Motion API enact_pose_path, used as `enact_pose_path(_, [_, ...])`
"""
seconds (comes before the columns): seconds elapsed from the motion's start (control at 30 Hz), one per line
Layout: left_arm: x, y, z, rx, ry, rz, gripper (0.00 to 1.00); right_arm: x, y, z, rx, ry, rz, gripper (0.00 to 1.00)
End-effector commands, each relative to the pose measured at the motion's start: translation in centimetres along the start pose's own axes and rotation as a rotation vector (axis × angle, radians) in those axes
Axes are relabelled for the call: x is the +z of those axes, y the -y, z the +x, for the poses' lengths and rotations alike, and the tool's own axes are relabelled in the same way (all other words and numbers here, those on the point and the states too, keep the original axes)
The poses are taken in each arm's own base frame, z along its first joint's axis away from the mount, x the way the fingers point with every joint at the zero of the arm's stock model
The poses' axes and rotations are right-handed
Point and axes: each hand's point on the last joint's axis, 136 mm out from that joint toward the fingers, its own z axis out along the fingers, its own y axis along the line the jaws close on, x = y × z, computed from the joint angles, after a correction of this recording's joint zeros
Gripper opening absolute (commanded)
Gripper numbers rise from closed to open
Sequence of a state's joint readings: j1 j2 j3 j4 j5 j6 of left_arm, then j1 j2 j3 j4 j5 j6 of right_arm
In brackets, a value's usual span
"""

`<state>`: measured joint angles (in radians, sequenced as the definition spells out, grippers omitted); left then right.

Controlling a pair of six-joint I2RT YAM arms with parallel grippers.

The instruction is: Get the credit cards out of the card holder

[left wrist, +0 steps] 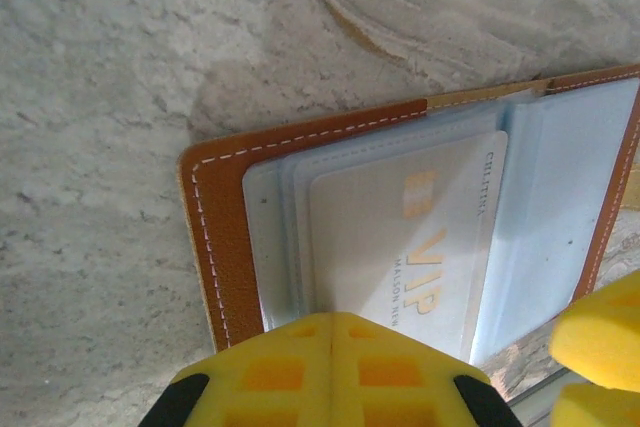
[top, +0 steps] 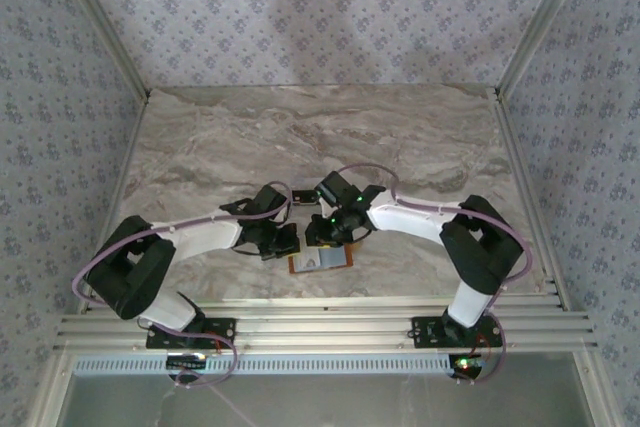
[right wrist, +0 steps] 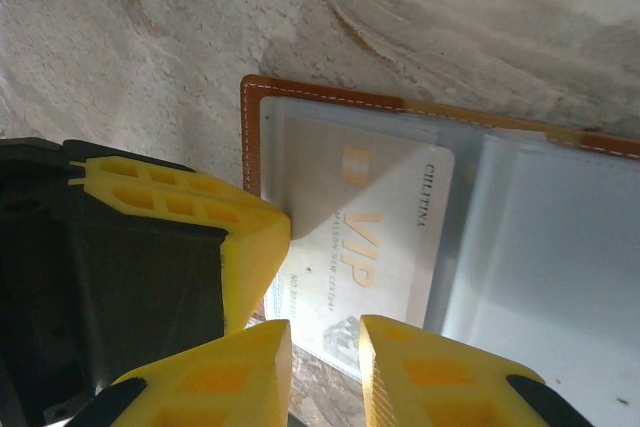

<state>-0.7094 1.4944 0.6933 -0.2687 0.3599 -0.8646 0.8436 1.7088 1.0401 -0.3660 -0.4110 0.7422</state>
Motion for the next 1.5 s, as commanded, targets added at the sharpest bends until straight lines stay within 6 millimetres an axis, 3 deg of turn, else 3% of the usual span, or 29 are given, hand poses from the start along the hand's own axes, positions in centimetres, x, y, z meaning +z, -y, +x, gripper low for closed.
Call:
enact_pose_path(0.0, [0.5,-0.6,0.3,0.006,-0.020,-0.038,0.00,0.9,0.6,0.6,0.031,-0.038,-0.004,0.26])
enact_pose_path(0.53, [0.6,-0.8,0.5,0.009,-0.030,-0.047,0.00,2.7,3.3,1.1,0.039,-0.071,0.101,0.25])
enact_pose_path(0.8, [0.4,-0.9,0.5,0.012,-0.028,-0.053,0.00,1.5,4.5,0.9,0.025,-0.038,0.198,0.24])
enact_pose_path(1.17, [0.2,-0.8,0.5,0.012,-0.024,-0.052,0.00,-0.1,3.8,0.5,0.001,-0.013,0.208,0.24])
enact_pose_path(1.47, [0.2,-0.7,0.3,0.018,-0.029,-0.058,0.00,1.0,2.3,0.5,0.031,-0.024,0.052,0.23])
